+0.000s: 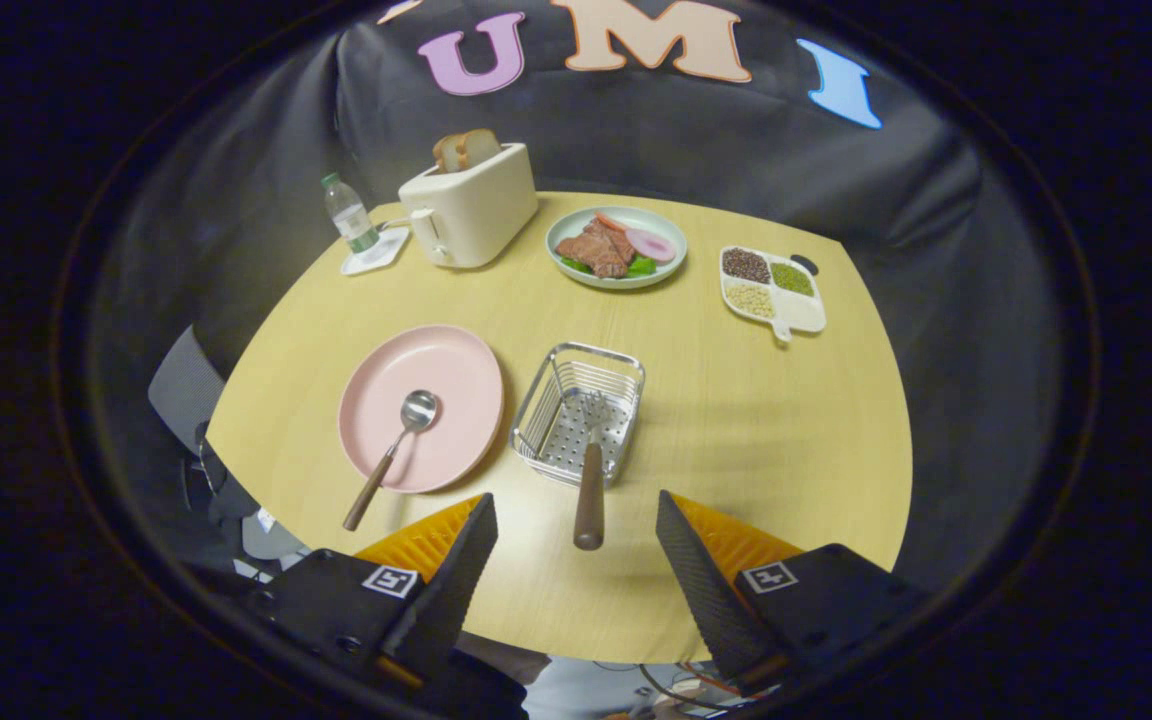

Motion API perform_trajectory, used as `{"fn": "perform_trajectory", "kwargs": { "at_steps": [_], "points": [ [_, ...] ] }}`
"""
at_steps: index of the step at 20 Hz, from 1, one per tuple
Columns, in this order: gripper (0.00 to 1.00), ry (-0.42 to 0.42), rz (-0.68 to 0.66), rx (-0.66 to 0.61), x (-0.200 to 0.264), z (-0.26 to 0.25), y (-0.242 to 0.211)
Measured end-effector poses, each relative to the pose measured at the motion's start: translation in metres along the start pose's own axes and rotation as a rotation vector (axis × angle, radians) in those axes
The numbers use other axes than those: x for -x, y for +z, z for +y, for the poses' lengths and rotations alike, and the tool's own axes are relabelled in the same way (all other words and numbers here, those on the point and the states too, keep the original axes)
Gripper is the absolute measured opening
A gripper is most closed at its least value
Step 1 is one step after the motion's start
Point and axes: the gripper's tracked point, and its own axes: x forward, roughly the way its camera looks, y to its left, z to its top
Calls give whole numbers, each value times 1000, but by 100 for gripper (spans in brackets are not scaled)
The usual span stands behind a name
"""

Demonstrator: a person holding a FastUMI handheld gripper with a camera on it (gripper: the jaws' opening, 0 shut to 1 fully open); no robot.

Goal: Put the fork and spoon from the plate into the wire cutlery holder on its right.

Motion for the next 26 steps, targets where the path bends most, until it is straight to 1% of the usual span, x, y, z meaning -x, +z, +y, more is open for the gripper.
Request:
{"fn": "perform_trajectory", "kwargs": {
  "at_steps": [2, 7, 13, 15, 19, 22, 26],
  "points": [
    [100, -20, -46, -17, 4, -2, 6],
    [100, -77, -218, -67, 17, 7, 25],
    [100, -119, -420, -119, 40, 49, 44],
    [100, -112, -481, -113, 43, 73, 46],
    [100, -55, -481, -118, 23, 125, 23],
    [100, -52, -440, -101, 0, 148, -1],
    [100, -25, -364, -105, -32, 171, -33]
  ]
}}
